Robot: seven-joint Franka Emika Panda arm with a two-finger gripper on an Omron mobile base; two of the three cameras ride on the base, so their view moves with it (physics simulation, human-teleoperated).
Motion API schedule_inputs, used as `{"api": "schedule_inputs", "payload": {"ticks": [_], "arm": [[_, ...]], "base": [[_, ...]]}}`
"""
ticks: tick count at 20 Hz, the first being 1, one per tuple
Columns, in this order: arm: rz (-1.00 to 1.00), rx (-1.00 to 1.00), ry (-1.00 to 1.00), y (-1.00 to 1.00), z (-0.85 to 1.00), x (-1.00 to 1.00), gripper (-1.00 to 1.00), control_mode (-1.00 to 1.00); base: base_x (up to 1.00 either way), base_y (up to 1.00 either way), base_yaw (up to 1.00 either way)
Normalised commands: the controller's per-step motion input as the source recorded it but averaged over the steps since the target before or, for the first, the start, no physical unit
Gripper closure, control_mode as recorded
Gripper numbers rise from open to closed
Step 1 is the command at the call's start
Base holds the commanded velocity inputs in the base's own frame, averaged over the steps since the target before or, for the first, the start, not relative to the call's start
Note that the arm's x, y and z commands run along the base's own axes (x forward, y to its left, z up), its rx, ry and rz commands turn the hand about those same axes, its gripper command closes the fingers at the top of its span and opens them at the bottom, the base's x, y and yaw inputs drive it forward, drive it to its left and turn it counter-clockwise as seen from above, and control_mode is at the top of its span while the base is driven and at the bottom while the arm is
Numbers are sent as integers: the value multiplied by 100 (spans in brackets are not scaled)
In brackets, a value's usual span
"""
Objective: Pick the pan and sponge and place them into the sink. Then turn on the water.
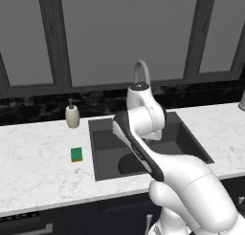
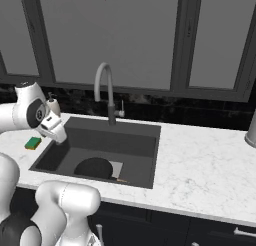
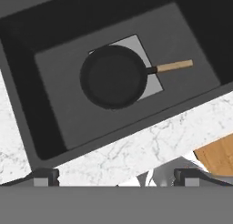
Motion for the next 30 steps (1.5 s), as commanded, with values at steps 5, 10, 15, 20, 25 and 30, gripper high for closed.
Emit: {"api": "schedule_inputs", "payload": {"ticks": [5,10,15,20,25,30], "arm": [[-3,0,8,100,-5,13,-100,-100],[2,0,11,89,-28,52,-100,-100],[4,0,11,59,-27,67,-100,-100],[0,0,3,34,-27,44,-100,-100],[1,0,0,4,-2,8,-100,-100],[0,0,0,4,-17,2,-100,-100]], "base": [[0,0,0],[0,0,0],[0,0,0],[0,0,0],[0,0,0],[0,0,0]]}}
